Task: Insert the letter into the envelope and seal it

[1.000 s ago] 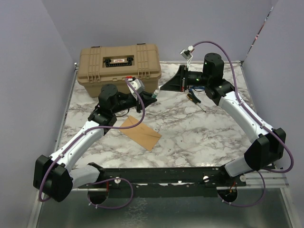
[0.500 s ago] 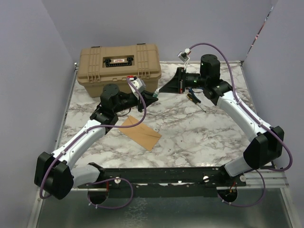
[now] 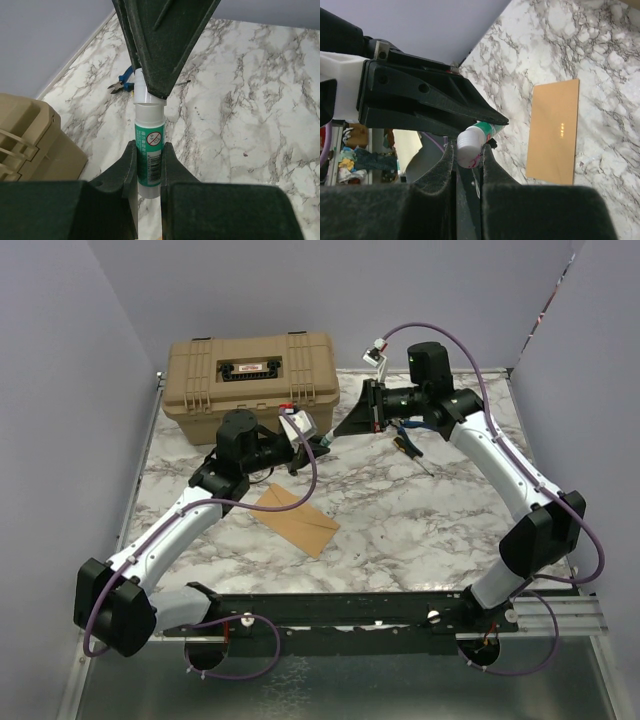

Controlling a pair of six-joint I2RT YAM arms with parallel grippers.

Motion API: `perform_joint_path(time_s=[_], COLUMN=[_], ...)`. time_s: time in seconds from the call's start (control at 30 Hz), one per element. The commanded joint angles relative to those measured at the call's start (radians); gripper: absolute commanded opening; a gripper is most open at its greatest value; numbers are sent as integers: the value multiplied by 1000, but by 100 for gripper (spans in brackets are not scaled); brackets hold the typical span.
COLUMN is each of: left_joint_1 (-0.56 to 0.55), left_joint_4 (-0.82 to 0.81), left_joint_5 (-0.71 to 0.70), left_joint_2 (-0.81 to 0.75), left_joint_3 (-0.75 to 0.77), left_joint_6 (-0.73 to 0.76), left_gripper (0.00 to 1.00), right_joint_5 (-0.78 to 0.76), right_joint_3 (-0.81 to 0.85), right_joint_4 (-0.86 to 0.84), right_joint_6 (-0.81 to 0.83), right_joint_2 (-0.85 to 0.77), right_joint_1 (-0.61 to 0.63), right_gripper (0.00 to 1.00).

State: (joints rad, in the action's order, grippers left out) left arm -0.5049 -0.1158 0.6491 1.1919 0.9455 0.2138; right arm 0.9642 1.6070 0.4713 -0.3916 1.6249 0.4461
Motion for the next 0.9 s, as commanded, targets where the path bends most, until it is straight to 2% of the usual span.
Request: perform_joint_path(time_s=[0.0,0.17,0.4,0.7,0.87], left_joint_1=[-23,-33,-38,-56,-69], left_joint_4=[62,114,136,183,188], left_joint_5=[14,2,7,5,-29], left_joint_2=[25,54,70,121,140], left_joint_3=[77,117,145,212,231], left_joint_6=[136,194,200,241,276], left_gripper=[0,0,0,0,0], right_joint_5=[-20,-15,21,-160,-232], right_joint_3=[65,85,78,218,237], right_joint_4=[180,201,152,426,484], right_joint_6=[49,41,-7,109,118], right_joint_2=[35,45,44,139,160], right_joint_1=[31,47,68,118,132], right_gripper=[0,0,0,0,0])
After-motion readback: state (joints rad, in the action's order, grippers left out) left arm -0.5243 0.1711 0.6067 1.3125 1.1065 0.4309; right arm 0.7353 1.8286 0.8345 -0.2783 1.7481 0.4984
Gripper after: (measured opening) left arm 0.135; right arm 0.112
